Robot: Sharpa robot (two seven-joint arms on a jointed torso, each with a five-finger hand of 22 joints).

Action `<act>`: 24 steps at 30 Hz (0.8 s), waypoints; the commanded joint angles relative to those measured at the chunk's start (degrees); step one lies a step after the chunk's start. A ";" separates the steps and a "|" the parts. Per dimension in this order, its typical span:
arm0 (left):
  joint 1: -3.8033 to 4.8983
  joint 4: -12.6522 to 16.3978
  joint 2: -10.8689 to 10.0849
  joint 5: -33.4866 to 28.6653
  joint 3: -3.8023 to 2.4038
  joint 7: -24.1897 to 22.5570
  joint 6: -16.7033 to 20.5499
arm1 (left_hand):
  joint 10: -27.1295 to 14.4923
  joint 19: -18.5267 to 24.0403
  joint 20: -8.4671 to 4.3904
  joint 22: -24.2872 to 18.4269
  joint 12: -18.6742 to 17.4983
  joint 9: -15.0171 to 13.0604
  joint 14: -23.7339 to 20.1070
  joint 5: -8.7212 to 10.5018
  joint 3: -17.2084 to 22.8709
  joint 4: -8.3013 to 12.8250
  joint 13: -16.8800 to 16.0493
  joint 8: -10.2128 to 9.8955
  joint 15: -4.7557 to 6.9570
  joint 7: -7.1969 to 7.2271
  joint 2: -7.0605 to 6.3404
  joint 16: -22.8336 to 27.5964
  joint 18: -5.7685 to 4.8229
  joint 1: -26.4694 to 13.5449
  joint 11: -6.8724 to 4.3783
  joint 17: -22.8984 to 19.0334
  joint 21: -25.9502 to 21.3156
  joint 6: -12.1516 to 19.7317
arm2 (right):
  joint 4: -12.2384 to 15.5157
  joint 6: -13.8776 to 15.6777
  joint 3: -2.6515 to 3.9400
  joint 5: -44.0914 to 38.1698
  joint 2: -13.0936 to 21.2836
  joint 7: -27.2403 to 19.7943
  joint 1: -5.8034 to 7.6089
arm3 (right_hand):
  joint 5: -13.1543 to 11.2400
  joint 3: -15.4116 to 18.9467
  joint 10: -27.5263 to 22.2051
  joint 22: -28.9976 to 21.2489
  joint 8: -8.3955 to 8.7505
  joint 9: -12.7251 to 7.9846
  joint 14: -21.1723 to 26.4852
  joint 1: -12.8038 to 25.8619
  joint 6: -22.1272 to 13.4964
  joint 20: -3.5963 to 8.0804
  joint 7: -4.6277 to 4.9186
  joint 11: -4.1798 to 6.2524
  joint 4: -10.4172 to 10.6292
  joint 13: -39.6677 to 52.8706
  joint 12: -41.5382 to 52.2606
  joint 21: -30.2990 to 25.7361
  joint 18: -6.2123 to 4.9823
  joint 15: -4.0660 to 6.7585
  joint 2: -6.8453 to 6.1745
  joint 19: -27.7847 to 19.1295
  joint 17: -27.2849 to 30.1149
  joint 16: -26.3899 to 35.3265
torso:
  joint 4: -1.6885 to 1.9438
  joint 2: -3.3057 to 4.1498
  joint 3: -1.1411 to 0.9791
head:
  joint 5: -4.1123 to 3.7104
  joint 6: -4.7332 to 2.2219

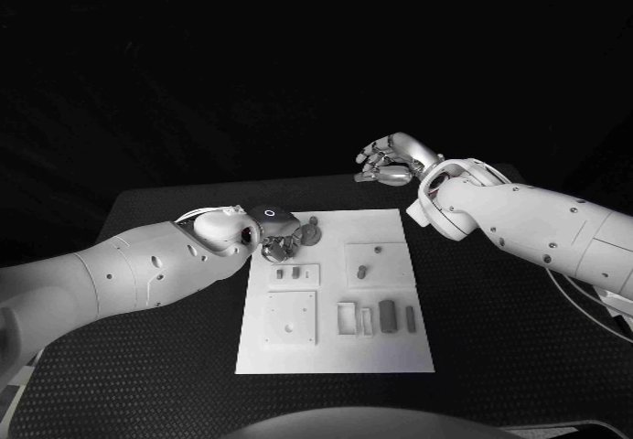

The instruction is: Assemble the parts on the task board

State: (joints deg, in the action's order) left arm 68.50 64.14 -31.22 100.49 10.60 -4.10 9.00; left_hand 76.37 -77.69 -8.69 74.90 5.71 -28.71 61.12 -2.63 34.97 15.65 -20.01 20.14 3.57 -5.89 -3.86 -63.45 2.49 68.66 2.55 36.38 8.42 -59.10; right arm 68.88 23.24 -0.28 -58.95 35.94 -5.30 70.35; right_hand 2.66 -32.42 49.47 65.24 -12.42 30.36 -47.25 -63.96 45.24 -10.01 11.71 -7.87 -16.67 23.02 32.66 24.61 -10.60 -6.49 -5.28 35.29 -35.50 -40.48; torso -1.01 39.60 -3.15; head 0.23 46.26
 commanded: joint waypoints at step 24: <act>0.02 -0.50 0.46 -0.34 0.19 -0.12 -2.67 | 0.40 -0.12 -0.34 0.61 -0.43 -1.43 0.52 -0.25 0.34 -0.19 -0.08 0.11 0.03 -0.27 0.60 0.47 1.23 0.18 -0.07 0.16 -0.31 -0.49 | -0.16 -1.31 0.04 0.99 -0.07 -0.47 0.05 | 0.08 0.57 0.47 0.09 -0.36 -0.19 -0.17 0.25 -0.62 -0.35 0.52 -0.12 -0.09 -0.91 -0.66 -0.59 0.25 -0.13 0.35 -0.53 0.42 0.65 | 0.07 -0.02 0.05 | -0.19 0.49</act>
State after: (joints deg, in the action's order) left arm 68.56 63.43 -30.81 100.33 10.70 -3.88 7.93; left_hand 76.33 -77.82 -8.79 74.93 5.49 -29.08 61.11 -2.59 35.13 15.49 -20.13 20.12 3.56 -6.05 -3.81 -63.23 2.46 68.84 2.51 36.48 8.42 -58.95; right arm 68.77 22.43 -0.28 -58.13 35.91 -5.30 70.35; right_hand 2.66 -32.26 49.47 65.25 -12.42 30.26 -47.25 -63.96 44.98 -10.22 11.57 -7.87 -16.83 22.18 32.22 24.36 -10.60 -6.48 -5.28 35.08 -35.14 -40.04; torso -0.94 39.59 -3.09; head 0.05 46.64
